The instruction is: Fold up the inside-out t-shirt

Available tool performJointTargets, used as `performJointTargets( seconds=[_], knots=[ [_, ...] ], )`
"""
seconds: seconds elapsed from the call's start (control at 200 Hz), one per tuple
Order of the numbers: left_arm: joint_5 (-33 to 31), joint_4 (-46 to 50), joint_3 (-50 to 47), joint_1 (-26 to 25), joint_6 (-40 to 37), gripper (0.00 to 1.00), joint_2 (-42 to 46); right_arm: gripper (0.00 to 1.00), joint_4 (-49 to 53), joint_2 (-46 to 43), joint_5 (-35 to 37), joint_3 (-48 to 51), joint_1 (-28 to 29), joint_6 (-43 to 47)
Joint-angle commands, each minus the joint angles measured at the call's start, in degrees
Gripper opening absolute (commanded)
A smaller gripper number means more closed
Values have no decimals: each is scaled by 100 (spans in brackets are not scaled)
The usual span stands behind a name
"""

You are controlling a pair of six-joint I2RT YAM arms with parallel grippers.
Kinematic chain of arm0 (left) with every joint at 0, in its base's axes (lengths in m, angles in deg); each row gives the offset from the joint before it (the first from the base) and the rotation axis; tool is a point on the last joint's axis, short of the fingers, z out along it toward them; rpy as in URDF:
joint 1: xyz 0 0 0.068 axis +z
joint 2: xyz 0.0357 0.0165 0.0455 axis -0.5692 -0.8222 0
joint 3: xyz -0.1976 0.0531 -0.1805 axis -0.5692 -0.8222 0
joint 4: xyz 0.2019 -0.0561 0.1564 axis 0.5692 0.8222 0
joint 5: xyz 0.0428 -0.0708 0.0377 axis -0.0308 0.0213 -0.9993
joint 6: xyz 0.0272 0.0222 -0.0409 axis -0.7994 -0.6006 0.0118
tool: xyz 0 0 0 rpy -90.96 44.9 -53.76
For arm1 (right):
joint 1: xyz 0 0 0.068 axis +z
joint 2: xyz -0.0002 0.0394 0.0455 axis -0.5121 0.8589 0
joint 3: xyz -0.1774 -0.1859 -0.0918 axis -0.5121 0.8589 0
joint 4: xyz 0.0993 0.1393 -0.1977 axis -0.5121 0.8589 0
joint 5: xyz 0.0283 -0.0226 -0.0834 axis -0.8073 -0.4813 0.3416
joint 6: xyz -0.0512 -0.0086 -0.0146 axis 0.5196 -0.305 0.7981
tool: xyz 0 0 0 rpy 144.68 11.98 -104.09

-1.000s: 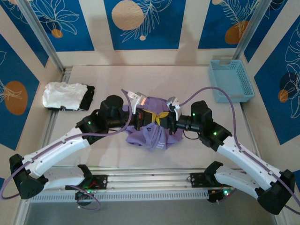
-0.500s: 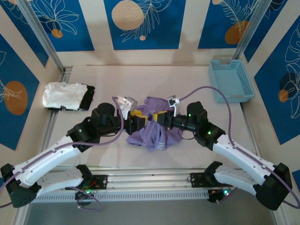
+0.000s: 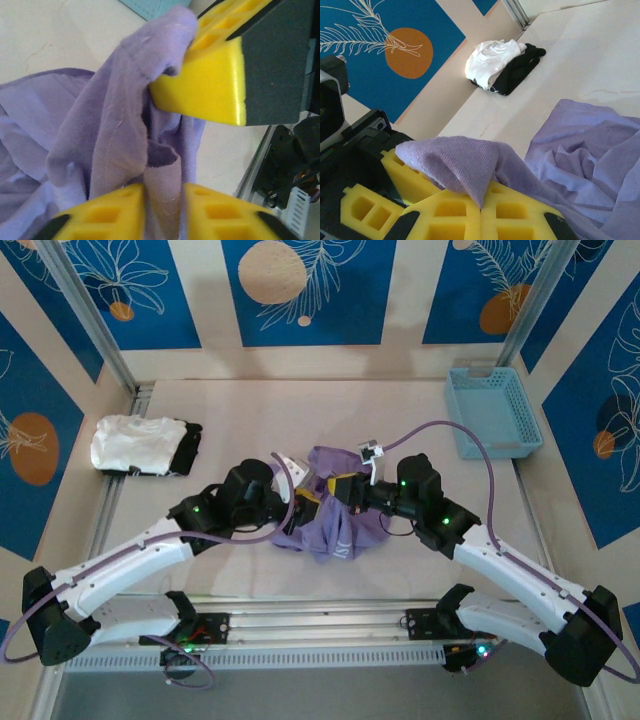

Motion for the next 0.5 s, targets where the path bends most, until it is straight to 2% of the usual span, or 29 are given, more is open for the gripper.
performJointTargets(
  seconds=[0.0,0.055,0.22,0.37,0.495],
  knots=[
    [66,-443,190,-62,-100,10,4,0,112,-79,155,-161,27,35],
    [130,-591,126,-58,-137,0,67,0,195,-135,246,-151,14,74],
    [399,-1149,-443,-32,-490,0,813,0,630,-442,581,-123,-339,-6],
    [473,-2303,-1383,-12,-849,0,1871,0,504,-568,247,41,-742,-256],
    [534,-2922,-1801,1,-1104,0,2159,0,-97,-595,-169,294,-751,-315]
  ],
)
